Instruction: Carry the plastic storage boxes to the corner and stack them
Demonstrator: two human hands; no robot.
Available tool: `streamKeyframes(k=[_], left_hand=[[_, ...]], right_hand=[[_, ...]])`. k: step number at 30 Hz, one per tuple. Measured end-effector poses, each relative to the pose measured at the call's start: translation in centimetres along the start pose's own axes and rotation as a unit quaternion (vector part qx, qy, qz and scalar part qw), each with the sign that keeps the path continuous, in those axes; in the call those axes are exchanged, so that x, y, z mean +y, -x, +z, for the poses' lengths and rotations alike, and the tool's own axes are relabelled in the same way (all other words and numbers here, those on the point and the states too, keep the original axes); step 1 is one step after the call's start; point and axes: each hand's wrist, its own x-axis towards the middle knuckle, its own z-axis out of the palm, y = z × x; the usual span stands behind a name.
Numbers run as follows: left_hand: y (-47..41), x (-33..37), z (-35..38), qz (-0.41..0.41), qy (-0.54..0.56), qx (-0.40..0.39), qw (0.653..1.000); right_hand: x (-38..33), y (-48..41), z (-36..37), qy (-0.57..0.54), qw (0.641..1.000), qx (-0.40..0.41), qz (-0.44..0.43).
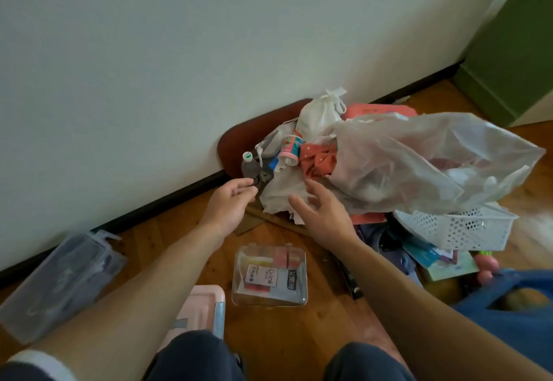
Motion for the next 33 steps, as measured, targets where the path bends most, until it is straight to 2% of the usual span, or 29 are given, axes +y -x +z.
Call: streamKeyframes(k=[11, 21, 33], left_hand=[[-5.1, -11.5, 3.3, -0.02, 0.012, -0.019, 1.0], [-7.8, -19.3, 4.9, -0.108, 0.022, -0.028, 0.993], [-9.1, -24.8, 6.9, -0.248, -0.036, -0.025, 0.968]], right_hand=[[10.1, -4.3, 8.0, -0.017, 0.999, 0.014, 0.036], [18.9, -6.1, 13.5, 0.012, 0.995, 0.004, 0.1], [24.3, -5.9, 17.1, 0.039, 0.978, -0.014, 0.206]])
